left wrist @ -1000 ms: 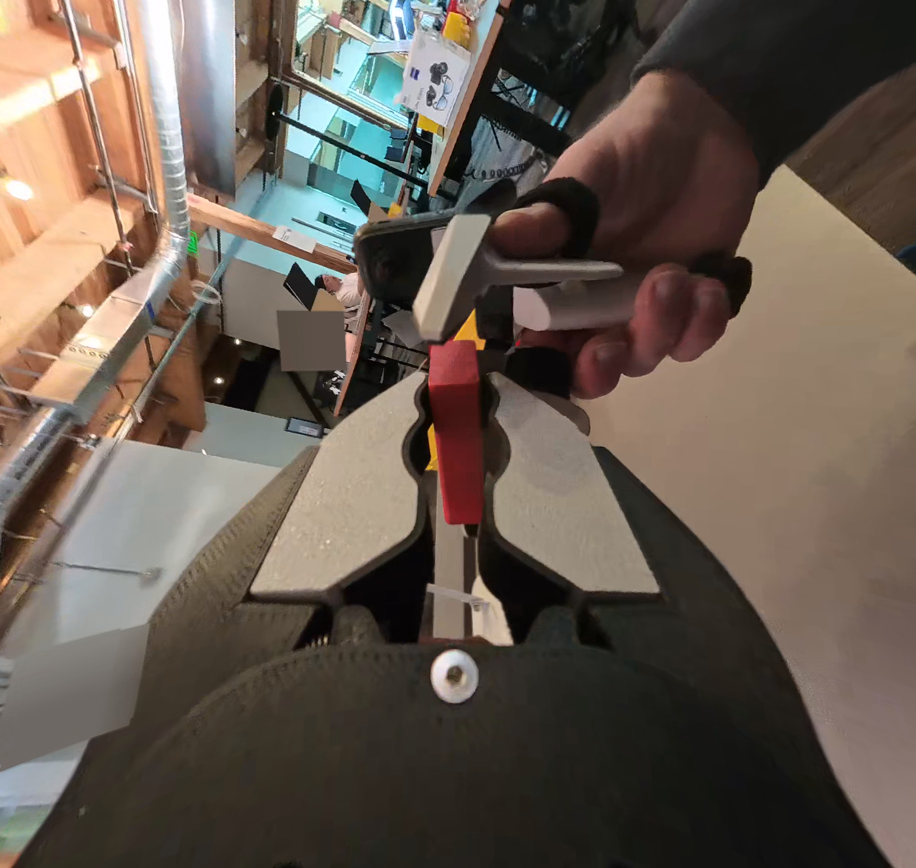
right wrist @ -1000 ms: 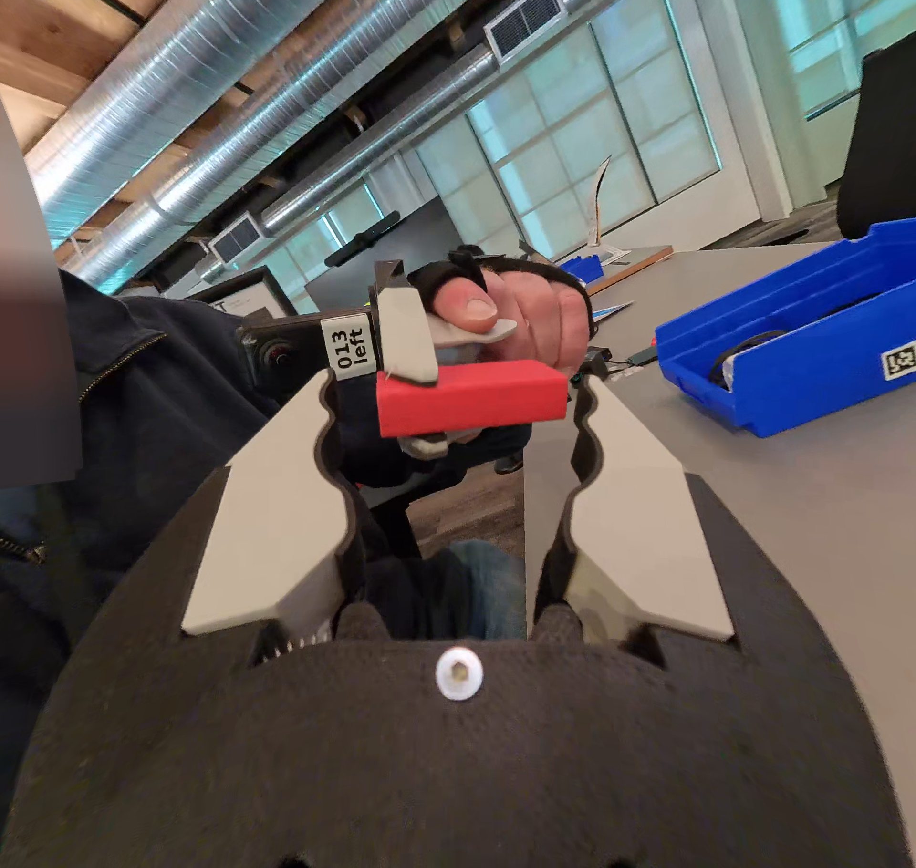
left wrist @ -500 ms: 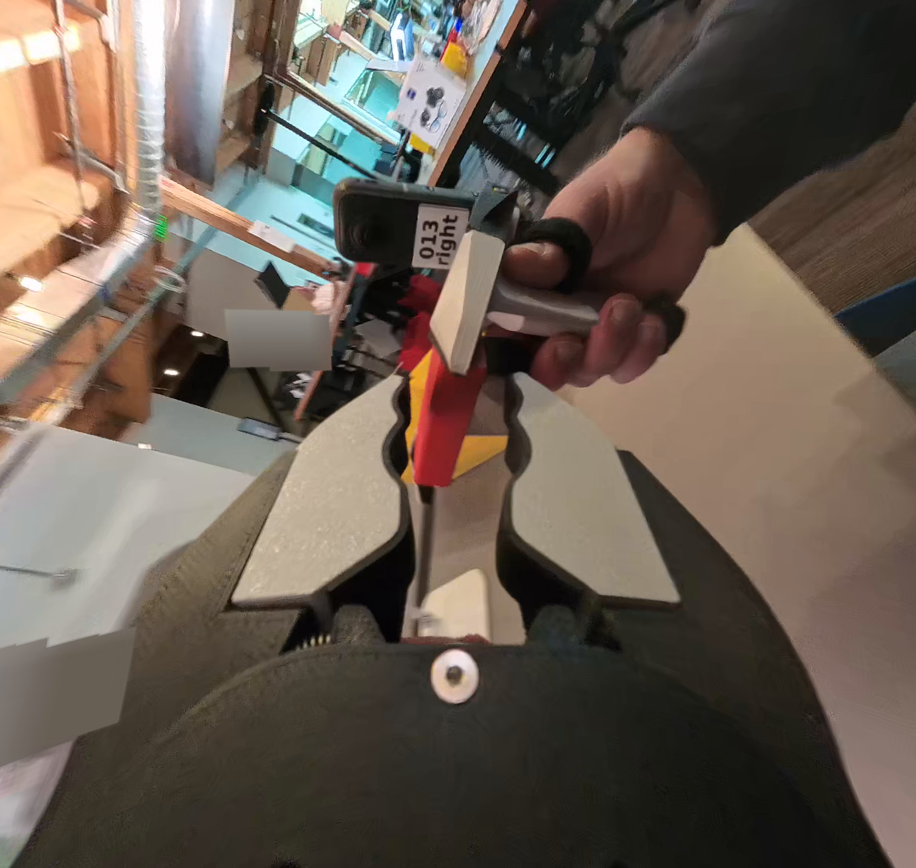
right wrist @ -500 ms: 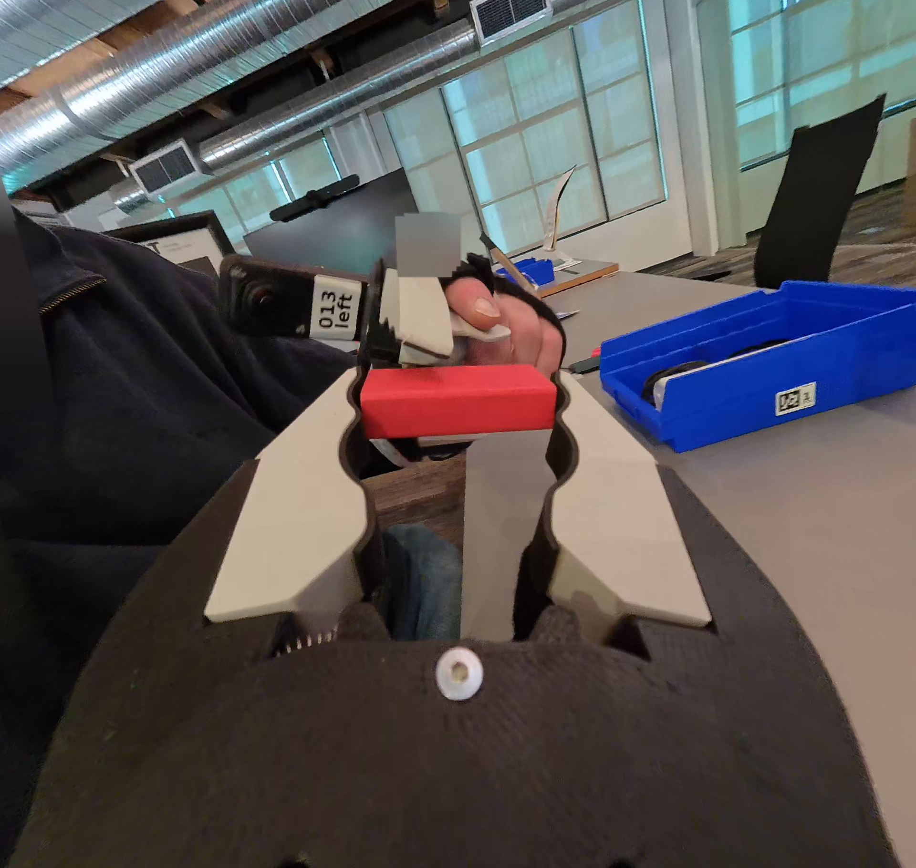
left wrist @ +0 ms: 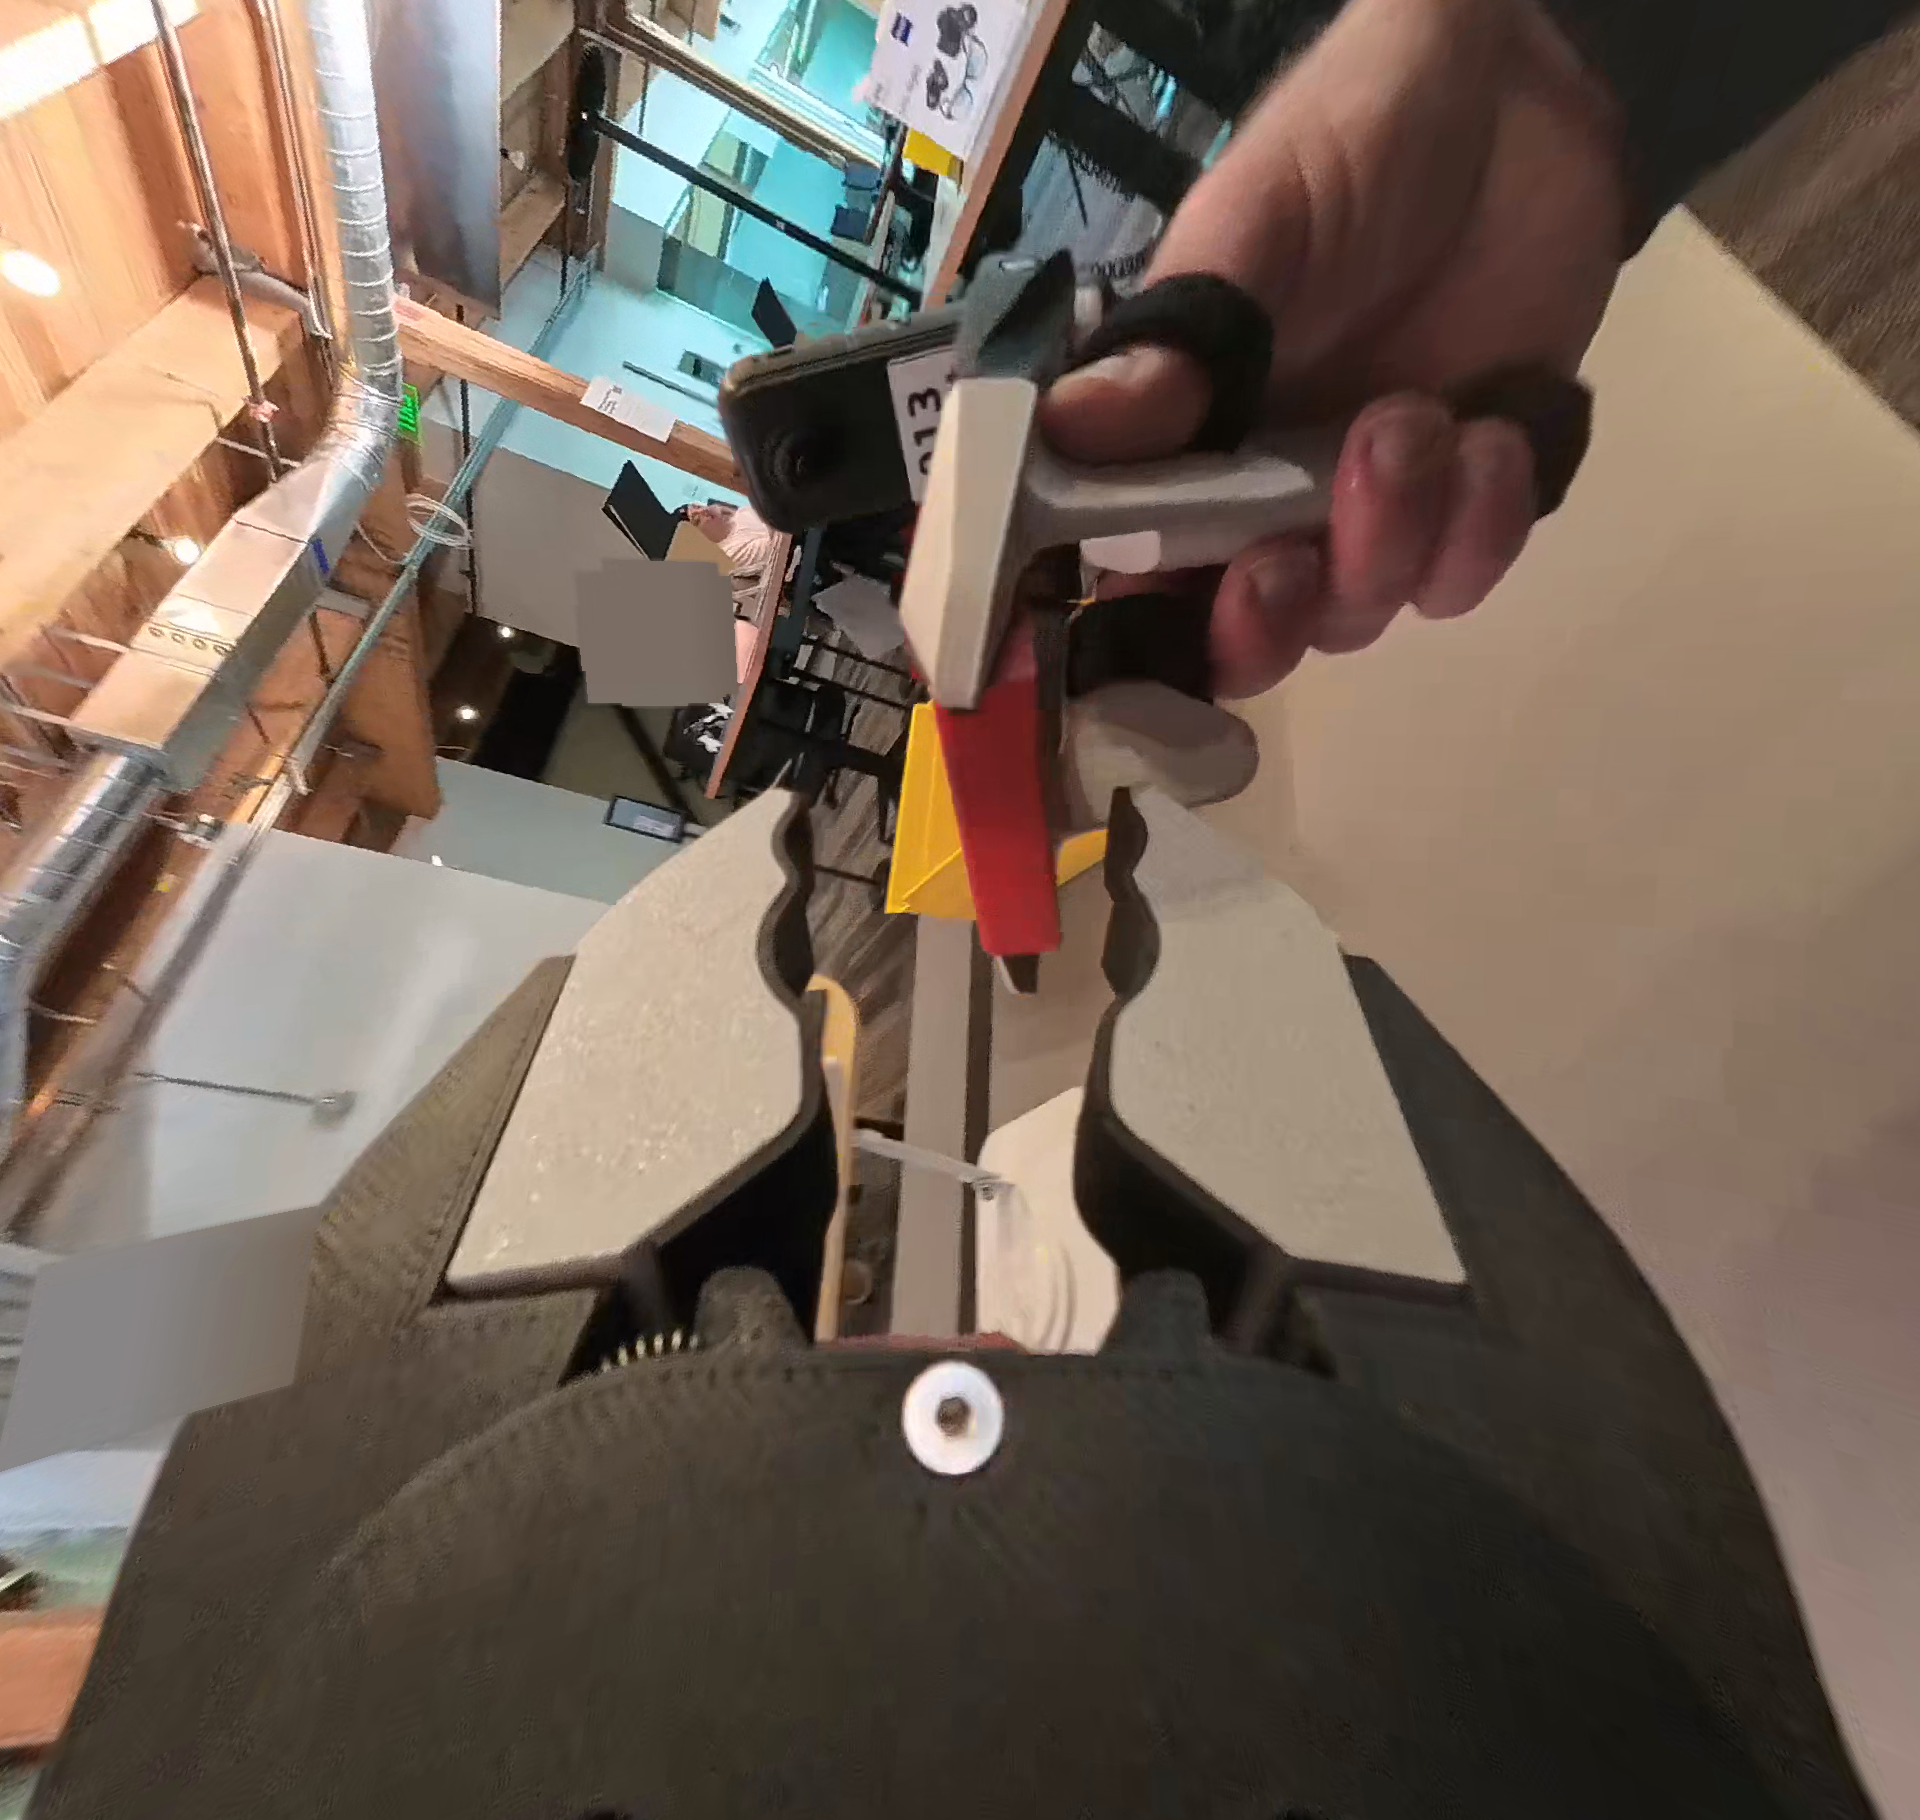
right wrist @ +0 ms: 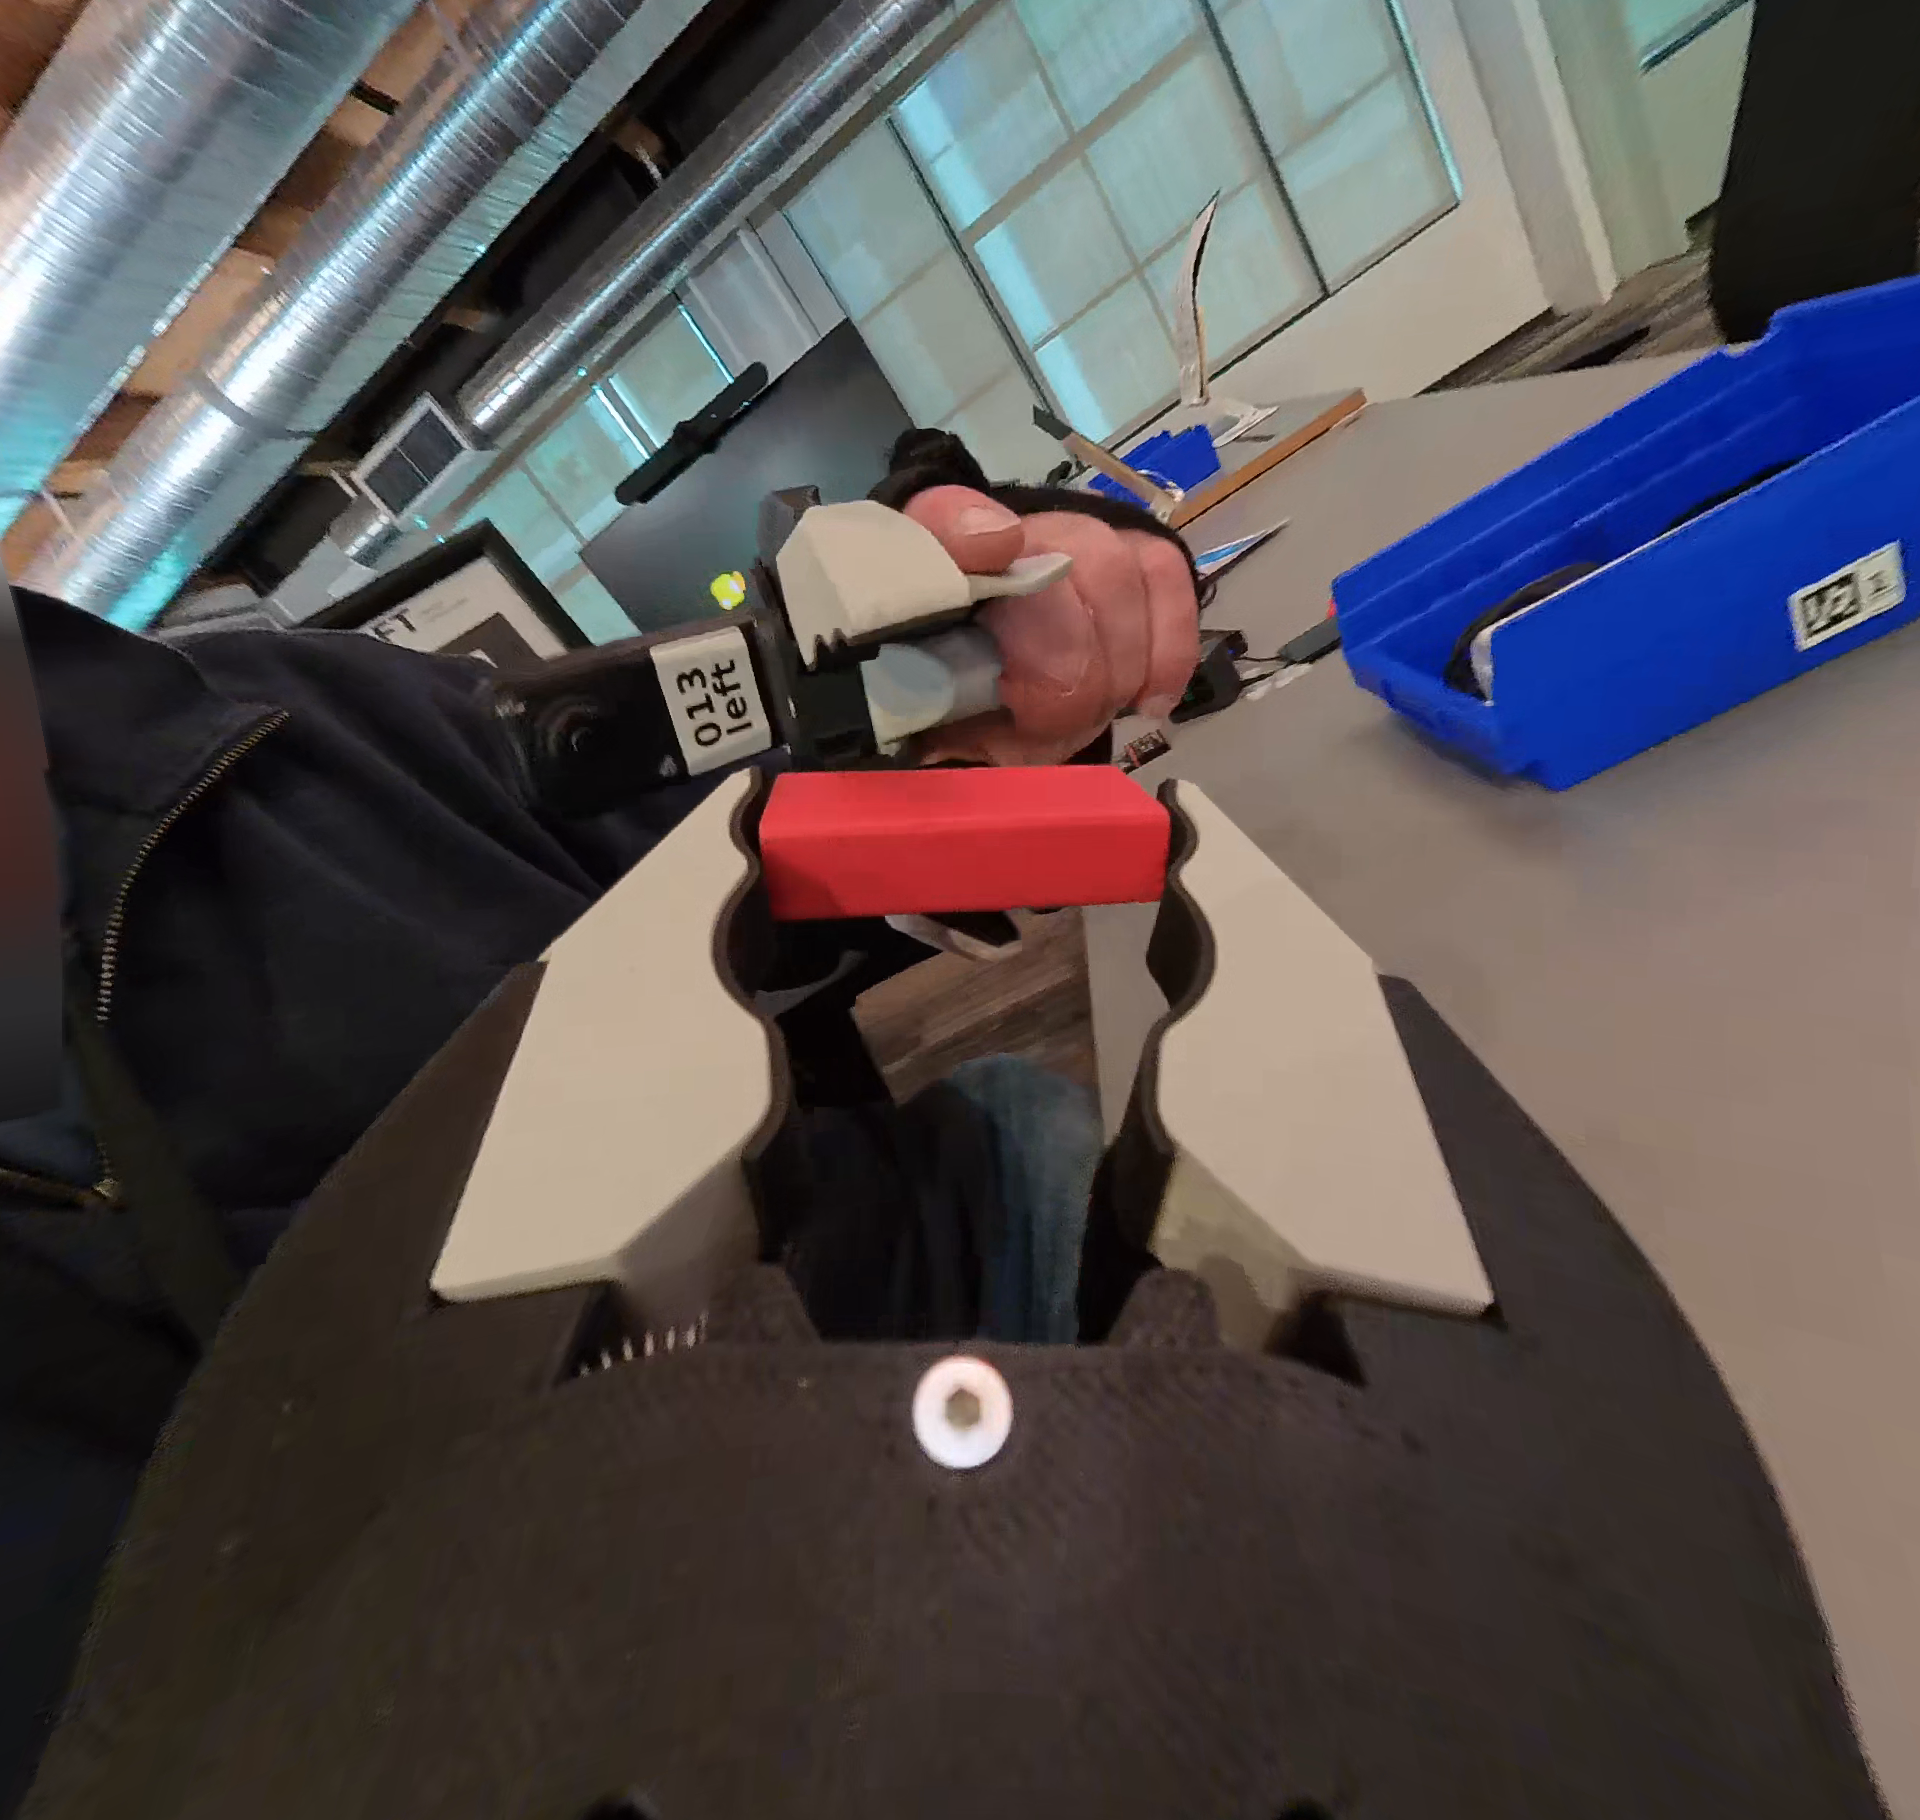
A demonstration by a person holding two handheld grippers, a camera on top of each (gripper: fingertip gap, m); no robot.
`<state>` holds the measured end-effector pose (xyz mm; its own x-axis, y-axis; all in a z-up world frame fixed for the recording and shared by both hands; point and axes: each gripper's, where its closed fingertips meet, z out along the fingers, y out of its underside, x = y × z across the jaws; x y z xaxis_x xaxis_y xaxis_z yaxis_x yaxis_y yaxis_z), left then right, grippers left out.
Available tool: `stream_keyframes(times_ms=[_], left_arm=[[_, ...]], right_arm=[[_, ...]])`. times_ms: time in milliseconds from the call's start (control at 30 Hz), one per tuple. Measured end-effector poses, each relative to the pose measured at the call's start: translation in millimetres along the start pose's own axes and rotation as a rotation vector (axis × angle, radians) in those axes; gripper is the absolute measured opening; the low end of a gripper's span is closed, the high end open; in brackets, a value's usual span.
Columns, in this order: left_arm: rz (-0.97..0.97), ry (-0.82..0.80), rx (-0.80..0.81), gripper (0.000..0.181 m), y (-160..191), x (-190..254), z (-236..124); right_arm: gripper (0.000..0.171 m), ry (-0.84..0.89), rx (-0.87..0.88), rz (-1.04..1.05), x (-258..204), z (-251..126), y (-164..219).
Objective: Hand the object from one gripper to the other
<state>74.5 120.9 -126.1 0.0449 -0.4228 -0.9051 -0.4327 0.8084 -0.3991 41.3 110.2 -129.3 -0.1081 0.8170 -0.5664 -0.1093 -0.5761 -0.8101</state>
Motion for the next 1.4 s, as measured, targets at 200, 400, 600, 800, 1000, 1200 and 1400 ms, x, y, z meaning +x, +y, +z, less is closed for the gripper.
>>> stream_keyframes(times_ms=[200, 400, 600, 800, 1000, 1200, 1400], left_arm=[[0.191, 0.003, -0.054, 0.039, 7, 9, 9], [-0.064, 0.032, -0.002, 0.049, 9, 1, -2], [-0.987, 0.211, 0.216, 0.047, 10, -20, -19], [-1.699, 0.603, 0.413, 0.045, 4, -8, -11], [-1.748, 0.759, 0.454, 0.032, -17, 8, -3], [-1.762, 0.758, 0.492, 0.02, -22, 6, -3], [-1.707, 0.613, 0.451, 0.017, -10, 2, 3]], right_arm=[[0.071, -0.029, -0.005, 0.068, -2, 6, 4], [0.071, 0.034, 0.031, -0.125, -4, -4, -10], [0.071, 0.151, 0.024, -0.492, -9, -16, -20], [0.071, 0.326, -0.203, -0.946, -1, -7, 2], [0.071, 0.352, -0.294, -1.122, -1, 1, 13], [0.071, 0.371, -0.303, -1.184, 1, 0, 13], [0.083, 0.449, -0.316, -1.121, 12, -5, 9]])
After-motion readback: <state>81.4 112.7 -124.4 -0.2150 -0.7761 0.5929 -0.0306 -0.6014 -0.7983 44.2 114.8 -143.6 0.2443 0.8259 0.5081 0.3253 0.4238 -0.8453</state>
